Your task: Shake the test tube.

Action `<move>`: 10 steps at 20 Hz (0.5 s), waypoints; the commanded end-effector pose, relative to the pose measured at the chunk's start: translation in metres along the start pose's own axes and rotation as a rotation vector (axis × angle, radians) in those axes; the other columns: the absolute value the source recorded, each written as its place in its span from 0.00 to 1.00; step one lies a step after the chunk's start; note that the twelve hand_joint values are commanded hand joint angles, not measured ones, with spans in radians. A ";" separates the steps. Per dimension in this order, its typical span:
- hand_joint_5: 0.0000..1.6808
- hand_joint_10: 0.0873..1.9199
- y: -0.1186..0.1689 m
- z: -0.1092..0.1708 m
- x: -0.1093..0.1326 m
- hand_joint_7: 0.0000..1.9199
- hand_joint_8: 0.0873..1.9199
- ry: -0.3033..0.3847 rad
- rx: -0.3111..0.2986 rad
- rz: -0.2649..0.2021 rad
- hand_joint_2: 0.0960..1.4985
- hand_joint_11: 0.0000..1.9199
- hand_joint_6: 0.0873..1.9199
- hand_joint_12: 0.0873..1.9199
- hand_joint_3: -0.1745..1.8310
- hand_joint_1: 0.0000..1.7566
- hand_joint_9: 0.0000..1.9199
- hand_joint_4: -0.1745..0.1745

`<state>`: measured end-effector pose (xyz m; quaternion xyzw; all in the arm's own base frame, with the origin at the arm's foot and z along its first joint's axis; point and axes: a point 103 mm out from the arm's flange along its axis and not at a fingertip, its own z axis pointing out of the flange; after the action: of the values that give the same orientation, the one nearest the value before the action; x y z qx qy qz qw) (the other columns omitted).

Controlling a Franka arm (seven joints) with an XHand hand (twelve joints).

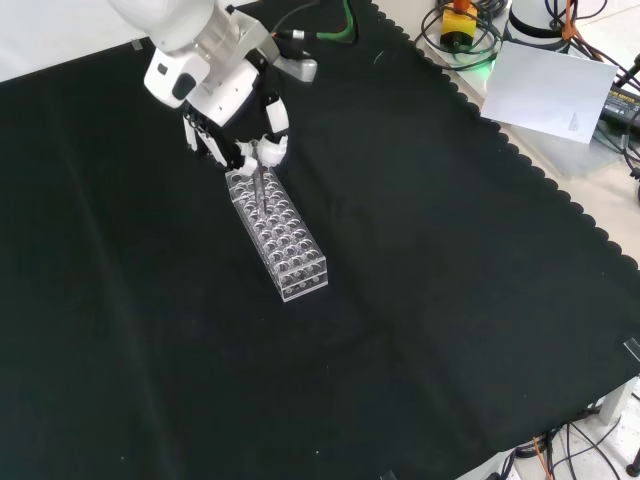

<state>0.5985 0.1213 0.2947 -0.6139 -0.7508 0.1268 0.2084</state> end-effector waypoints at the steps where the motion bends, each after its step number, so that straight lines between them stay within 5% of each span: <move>1: 0.82 0.07 -0.017 -0.014 -0.007 0.75 0.33 0.022 -0.035 -0.002 0.28 0.48 0.24 0.59 0.51 0.82 0.77 0.00; 10: 0.82 0.07 -0.027 -0.015 -0.001 0.75 0.33 0.033 -0.044 -0.009 0.28 0.48 0.24 0.59 0.51 0.82 0.77 0.00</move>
<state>0.5860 0.1097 0.3181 -0.6186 -0.7509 0.1051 0.2060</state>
